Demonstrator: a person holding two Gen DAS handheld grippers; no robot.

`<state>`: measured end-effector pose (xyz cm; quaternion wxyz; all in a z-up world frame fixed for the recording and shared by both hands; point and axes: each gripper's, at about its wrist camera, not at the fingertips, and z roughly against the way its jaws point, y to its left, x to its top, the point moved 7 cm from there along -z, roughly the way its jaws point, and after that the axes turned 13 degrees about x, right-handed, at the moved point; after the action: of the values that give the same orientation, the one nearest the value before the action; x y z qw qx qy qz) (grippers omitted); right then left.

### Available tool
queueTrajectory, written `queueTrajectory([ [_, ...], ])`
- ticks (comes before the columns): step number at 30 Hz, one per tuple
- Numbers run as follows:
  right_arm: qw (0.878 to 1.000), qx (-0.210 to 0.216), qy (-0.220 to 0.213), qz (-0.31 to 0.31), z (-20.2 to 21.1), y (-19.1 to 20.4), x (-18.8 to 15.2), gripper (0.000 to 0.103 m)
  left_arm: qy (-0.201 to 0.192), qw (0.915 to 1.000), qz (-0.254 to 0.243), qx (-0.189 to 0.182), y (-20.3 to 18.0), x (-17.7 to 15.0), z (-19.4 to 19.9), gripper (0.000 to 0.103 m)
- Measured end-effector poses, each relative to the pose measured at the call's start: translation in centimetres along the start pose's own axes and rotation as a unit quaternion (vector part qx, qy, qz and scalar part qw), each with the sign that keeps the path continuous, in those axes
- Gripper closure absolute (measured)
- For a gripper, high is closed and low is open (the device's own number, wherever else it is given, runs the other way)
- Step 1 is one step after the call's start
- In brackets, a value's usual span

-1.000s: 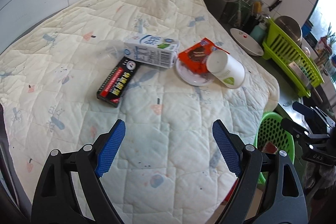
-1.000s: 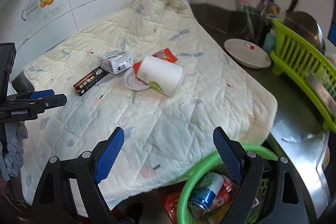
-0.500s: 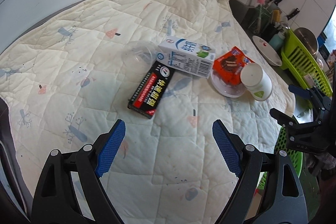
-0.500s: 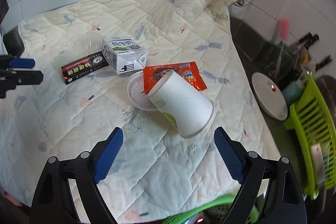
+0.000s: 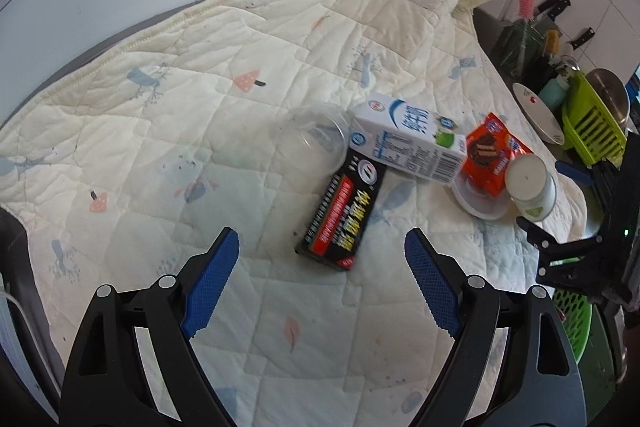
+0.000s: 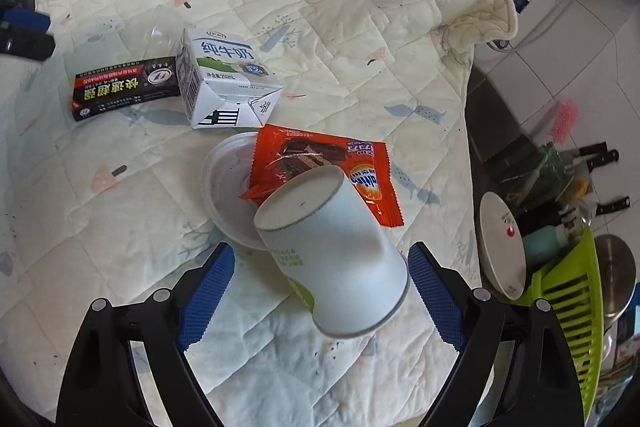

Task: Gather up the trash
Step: 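Grasp the white paper cup with the right gripper while the left gripper grasps the clear plastic cup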

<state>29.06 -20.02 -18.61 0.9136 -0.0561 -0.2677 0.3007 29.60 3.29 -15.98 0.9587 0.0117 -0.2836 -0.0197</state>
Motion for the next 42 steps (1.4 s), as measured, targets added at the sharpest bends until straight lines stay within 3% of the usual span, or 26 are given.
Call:
queueTrajectory([
  [5, 1.000, -0.008, 0.015, 0.017, -1.4, 0.3, 0.1, 0.019, 0.001, 1.0000, -0.008, 0.001, 0.3, 1.9, -1.5, 0.019],
  [12, 0.999, -0.033, 0.021, 0.015, -2.0, -0.4, 0.2, 0.035, 0.003, 0.9992, -0.039, -0.001, -0.7, 4.3, -4.6, 0.019],
  [20, 0.999, -0.029, 0.018, -0.005, -1.7, -0.7, 0.2, 0.037, 0.009, 0.9984, -0.053, -0.017, -1.6, 5.9, -7.8, 0.019],
  [32, 0.993, 0.021, -0.014, -0.119, 0.6, -1.5, -1.1, 0.041, 0.002, 0.9957, -0.070, -0.061, -2.6, 6.7, -9.6, 0.021],
  [37, 0.985, 0.042, -0.025, -0.165, 1.2, -1.8, -1.7, 0.043, 0.007, 0.9946, -0.081, -0.065, -3.0, 6.5, -10.4, 0.035],
  [42, 0.976, 0.067, -0.038, -0.204, 1.8, -1.7, -2.2, 0.043, 0.004, 0.9947, -0.077, -0.068, -2.6, 6.4, -10.5, 0.040],
])
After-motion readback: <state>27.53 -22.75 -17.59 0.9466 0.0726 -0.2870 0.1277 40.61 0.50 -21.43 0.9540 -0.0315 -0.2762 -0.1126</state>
